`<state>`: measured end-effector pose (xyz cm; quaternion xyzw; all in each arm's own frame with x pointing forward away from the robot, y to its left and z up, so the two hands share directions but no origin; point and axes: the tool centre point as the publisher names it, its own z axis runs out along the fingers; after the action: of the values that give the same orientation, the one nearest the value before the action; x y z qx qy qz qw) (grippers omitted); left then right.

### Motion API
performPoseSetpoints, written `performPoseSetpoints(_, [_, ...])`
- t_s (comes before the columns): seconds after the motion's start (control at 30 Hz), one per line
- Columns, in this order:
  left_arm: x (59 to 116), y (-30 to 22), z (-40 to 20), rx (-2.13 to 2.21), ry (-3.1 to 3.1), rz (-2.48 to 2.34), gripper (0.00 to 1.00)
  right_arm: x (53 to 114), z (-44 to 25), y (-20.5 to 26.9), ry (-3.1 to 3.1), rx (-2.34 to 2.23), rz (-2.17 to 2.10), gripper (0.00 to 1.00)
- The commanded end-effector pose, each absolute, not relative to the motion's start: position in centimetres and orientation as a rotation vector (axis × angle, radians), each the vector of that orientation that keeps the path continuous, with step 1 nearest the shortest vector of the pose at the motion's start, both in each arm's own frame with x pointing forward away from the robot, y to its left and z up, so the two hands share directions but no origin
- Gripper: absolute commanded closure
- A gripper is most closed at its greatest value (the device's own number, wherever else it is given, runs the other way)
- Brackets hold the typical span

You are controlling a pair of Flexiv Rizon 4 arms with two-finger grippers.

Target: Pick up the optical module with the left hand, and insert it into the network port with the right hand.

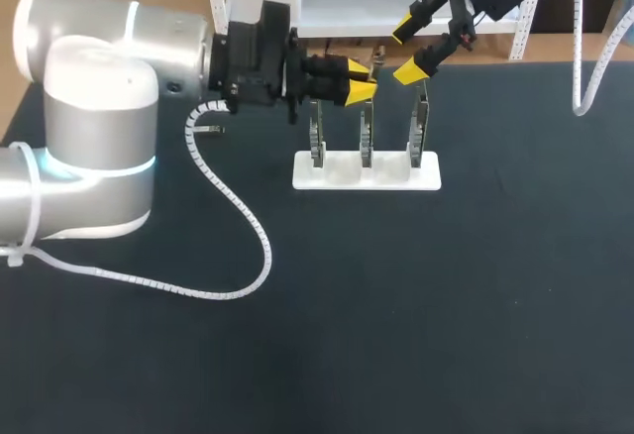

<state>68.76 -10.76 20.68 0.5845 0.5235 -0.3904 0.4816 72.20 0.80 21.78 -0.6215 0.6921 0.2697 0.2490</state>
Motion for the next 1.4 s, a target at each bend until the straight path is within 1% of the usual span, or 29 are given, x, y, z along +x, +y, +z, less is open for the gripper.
performPoseSetpoints(0.03, [69.4,-11.5,20.6,1.433,1.268,-0.96,1.0,72.0,21.8,0.7,1.885,-1.689,0.73,0.0])
performPoseSetpoints(0.4, [70.6,-12.7,20.0,1.476,1.25,-0.99,1.0,72.0,21.8,0.7,1.885,-1.689,0.73,0.0])
performPoseSetpoints(0.93, [71.9,-10.9,19.4,1.498,1.27,-0.958,1.0,72.0,21.8,0.7,1.885,-1.689,0.73,0.0])
performPoseSetpoints(1.4, [72.9,-12.0,18.5,1.502,1.262,-0.989,1.0,72.0,21.8,0.7,1.885,-1.689,0.73,0.0])
